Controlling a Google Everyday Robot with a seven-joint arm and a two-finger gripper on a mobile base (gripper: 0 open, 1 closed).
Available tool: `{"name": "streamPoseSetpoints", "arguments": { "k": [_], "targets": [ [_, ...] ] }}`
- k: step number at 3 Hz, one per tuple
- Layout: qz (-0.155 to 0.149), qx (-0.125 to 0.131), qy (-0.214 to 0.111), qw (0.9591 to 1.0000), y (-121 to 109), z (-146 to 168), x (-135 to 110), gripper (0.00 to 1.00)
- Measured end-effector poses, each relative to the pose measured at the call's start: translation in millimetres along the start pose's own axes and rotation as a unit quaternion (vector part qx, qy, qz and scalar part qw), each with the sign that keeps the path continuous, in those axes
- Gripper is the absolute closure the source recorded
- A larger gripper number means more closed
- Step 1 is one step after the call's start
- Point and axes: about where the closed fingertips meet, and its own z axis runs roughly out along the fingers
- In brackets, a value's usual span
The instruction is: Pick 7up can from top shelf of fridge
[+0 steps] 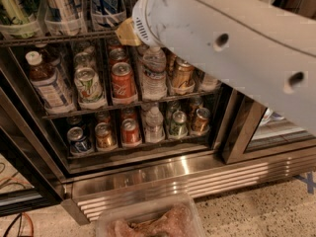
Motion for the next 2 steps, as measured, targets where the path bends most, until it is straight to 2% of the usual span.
{"name": "streamPoseSetpoints", "arguments": {
  "k": [2],
  "targets": [
    [0.035,0.072,0.001,0.9968,-37.3,18.7,-4.6,0.28]
  ]
}}
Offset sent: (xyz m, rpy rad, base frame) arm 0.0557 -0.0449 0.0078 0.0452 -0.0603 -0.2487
